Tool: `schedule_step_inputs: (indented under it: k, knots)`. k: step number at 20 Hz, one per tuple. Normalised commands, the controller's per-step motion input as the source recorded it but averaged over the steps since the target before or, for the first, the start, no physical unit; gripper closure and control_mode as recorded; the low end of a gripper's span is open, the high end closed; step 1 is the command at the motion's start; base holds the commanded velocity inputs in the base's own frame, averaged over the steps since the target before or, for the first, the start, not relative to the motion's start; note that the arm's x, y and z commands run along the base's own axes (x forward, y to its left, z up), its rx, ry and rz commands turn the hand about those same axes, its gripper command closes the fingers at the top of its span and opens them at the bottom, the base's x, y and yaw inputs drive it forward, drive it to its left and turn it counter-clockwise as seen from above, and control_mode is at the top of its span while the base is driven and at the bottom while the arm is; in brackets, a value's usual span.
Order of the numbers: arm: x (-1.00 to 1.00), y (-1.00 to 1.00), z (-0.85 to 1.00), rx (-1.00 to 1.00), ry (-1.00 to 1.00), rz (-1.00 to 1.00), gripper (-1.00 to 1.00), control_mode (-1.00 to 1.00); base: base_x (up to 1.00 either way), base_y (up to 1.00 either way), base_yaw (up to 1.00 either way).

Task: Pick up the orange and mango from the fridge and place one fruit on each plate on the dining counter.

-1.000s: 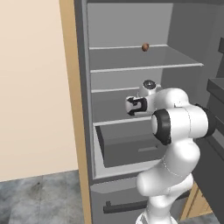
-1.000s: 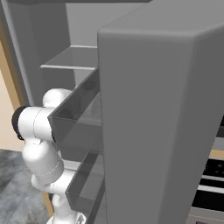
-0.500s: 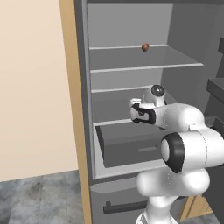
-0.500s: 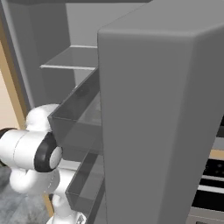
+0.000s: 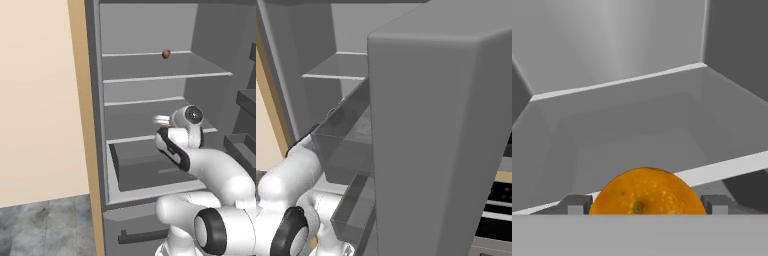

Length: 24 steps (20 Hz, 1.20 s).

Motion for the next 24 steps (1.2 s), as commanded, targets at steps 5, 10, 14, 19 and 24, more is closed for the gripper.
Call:
schedule_step_inputs:
  k: [5, 10, 14, 19, 24]
  knots:
    - [-0.84, 0.05, 0.63, 0.00, -0.04, 0.00, 1.00, -1.00, 0.00, 0.00, 0.00]
    - [-0.69, 0.06, 0.62, 0.00, -0.01, 0.00, 1.00, -1.00, 0.00, 0.00, 0.00]
    - [-0.71, 0.05, 0.60, 0.00, -0.02, 0.00, 1.00, -1.00, 0.00, 0.00, 0.00]
    - [-0.78, 0.12, 0.62, 0.00, -0.01, 0.00, 1.00, -1.00, 0.00, 0.00, 0.00]
    - [-0.80, 0.15, 0.74, 0.03, 0.00, 0.00, 1.00, -1.00, 0.00, 0.00, 0.00]
